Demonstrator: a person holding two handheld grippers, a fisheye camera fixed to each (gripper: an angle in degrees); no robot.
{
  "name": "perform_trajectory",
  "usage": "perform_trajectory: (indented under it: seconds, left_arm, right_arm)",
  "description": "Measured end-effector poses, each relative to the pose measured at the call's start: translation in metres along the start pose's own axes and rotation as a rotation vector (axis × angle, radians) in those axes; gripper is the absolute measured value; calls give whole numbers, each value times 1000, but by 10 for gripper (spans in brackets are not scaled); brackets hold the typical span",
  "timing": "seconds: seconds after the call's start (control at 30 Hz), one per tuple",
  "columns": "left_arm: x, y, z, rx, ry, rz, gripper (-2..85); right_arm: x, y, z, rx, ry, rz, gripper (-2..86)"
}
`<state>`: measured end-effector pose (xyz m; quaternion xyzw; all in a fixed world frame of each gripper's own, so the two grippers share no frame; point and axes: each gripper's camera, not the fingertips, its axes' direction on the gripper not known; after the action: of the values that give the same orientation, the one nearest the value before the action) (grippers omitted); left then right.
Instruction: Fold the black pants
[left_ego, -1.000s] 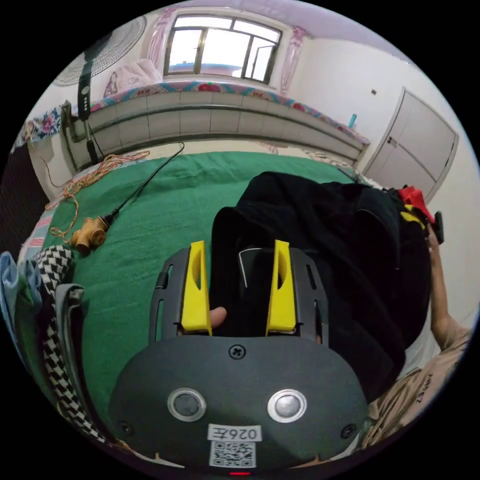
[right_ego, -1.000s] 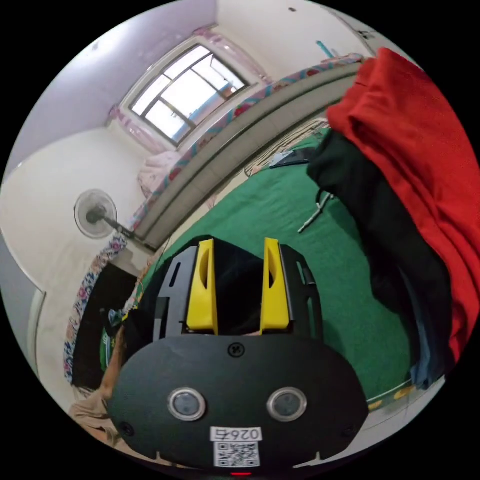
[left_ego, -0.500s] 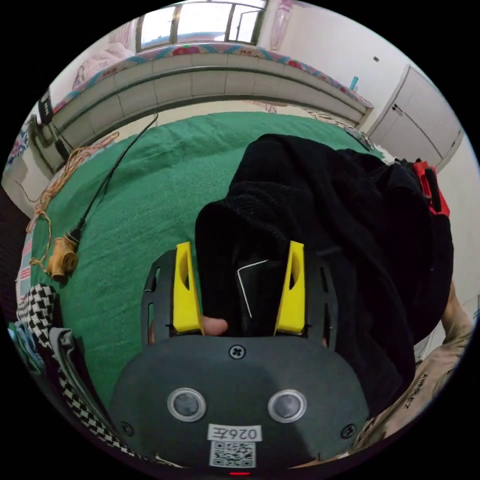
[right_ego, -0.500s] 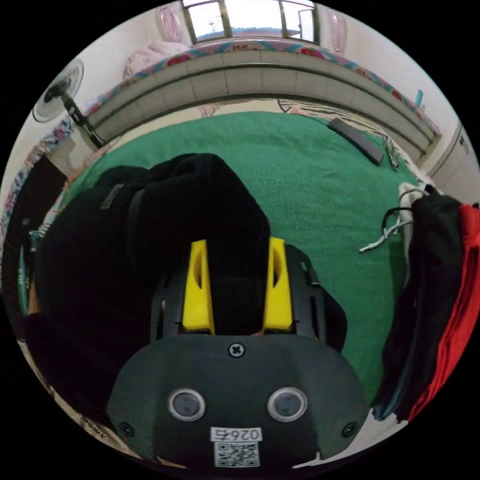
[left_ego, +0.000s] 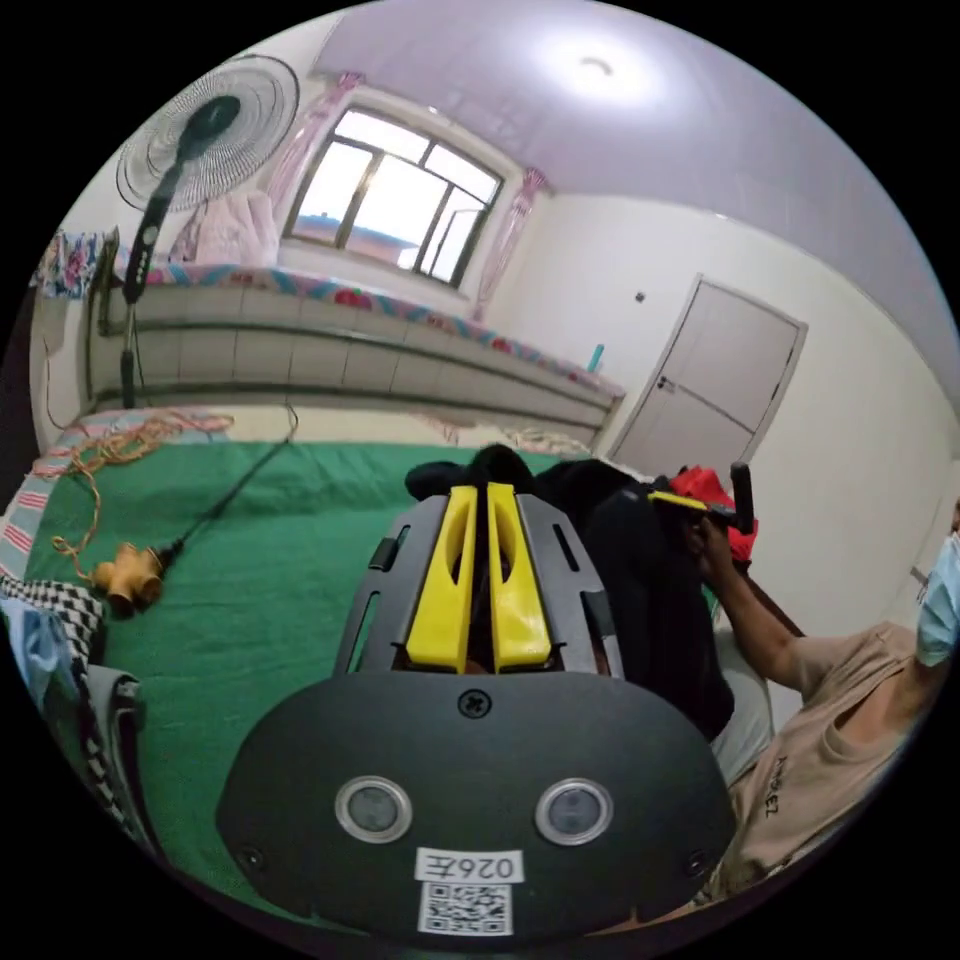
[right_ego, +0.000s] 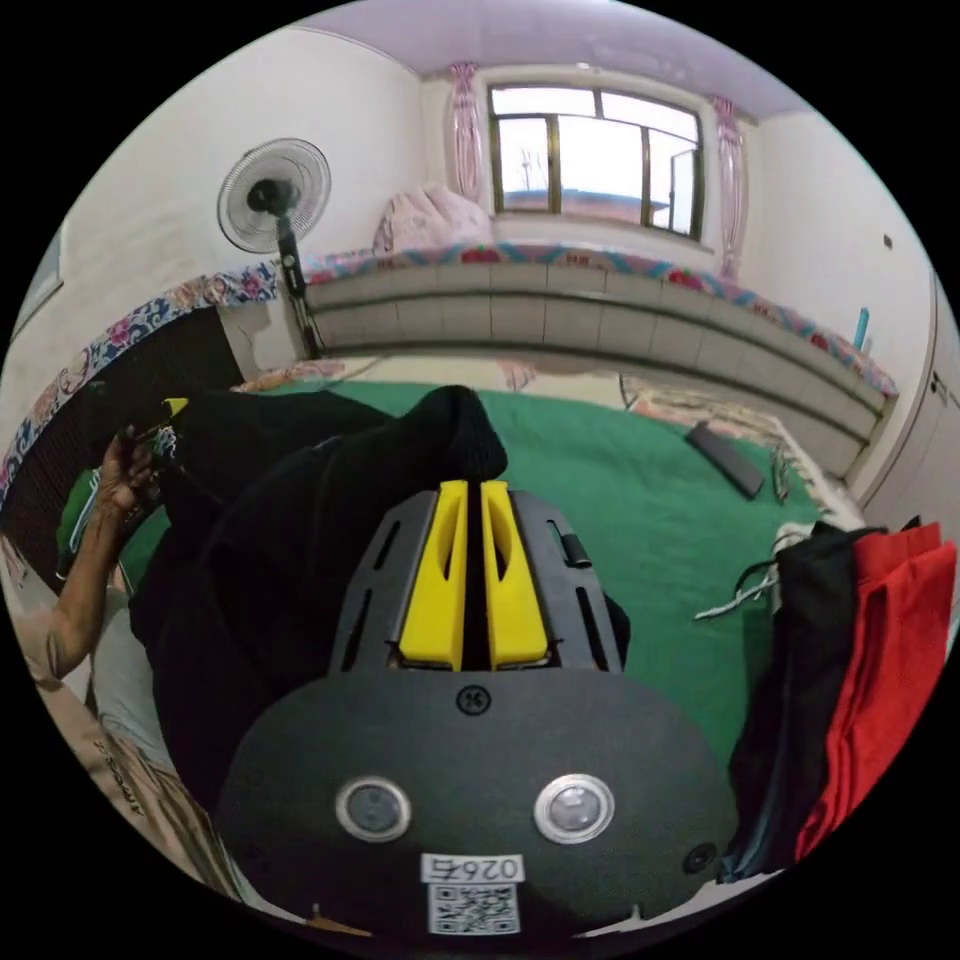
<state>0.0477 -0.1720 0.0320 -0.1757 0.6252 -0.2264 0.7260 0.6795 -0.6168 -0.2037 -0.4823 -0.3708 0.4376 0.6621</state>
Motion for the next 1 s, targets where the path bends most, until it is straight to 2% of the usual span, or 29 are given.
perform_trajectory:
  seconds: [0.07, 0.13, 0.2, 0.3, 0.33, 0.4, 0.43, 0.5, 0.57, 0.67, 0.73, 0.8, 0.9, 0.93, 1.0]
  left_arm:
    - [3, -7, -25, 84, -31, 16, 1]
    - [5, -11, -40, 138, -158, 37, 4]
    - [-6, -14, -37, 148, -185, 9, 9]
    - [-49, -10, -12, 83, -171, -109, 27]
    - [-68, 0, 1, 27, -162, -207, 36]
    - [-83, 13, 12, 15, -84, -293, 52]
    - [-84, 16, 13, 56, -10, -310, 62]
    - [-72, 11, 18, 59, 16, -273, 73]
    - [-47, 1, 30, -5, -4, -175, 83]
    - [5, -4, 60, -170, 101, 18, 88]
    - [46, 7, 95, -333, 205, 134, 91]
    - [68, 14, 123, -426, 234, 186, 108]
    - [91, 24, 169, -581, 286, 201, 186]
    - [100, 29, 187, -675, 326, 207, 217]
    - [114, 43, 211, -852, 337, 241, 238]
  right_arm:
    - [-14, -19, -36, 134, 55, -33, -15]
    - [-17, -41, -49, 174, 65, -47, -15]
    - [-13, -70, -34, 164, 69, -33, -15]
    - [3, -119, 30, -42, 160, 85, -11]
    - [7, -126, 48, -137, 250, 142, -9]
    - [0, -123, 48, -139, 217, 144, 0]
    - [-10, -113, 37, -95, 138, 115, 12]
    - [-28, -95, 23, -80, 24, 66, 43]
    - [-56, -67, 3, -62, -168, -8, 79]
    - [-93, -37, -11, -110, -351, -96, 102]
    - [-114, -22, -6, -168, -349, -149, 125]
    - [-132, -11, 8, -236, -300, -198, 139]
    - [-153, 3, 41, -383, -318, -223, 92]
    - [-161, 7, 53, -470, -346, -242, 29]
    - [-176, 14, 60, -595, -323, -317, 11]
